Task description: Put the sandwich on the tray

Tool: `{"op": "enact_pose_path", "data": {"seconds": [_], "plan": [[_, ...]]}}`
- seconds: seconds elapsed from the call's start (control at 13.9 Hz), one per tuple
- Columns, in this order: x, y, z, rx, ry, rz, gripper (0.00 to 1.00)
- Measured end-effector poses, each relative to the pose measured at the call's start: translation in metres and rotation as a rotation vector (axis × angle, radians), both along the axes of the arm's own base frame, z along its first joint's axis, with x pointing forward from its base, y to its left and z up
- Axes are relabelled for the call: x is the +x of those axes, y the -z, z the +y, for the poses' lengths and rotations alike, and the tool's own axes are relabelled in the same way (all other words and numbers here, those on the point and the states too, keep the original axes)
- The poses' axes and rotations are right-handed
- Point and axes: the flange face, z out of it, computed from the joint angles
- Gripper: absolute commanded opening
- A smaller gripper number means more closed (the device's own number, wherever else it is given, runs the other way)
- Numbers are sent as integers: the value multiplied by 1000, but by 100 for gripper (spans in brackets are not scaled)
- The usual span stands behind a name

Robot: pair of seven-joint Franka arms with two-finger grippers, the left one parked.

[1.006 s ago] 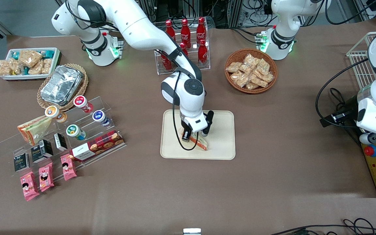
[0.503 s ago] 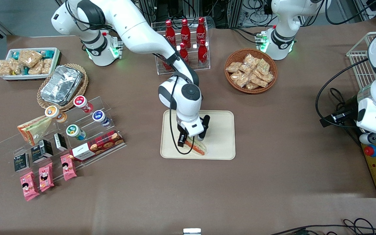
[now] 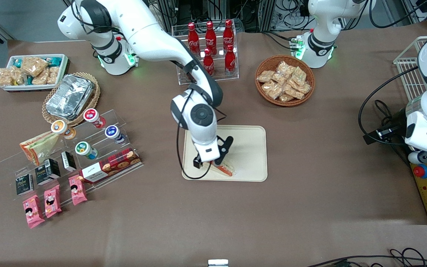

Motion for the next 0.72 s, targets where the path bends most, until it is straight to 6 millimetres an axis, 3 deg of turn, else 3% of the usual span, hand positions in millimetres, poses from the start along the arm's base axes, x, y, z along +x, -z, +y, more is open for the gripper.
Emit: {"op": "enact_pose_path", "data": {"seconds": [0.36,0.72], "plan": [[7,-28,-12,11,92,1,96],[21,-107,-28,81,189,-81,97]]}}
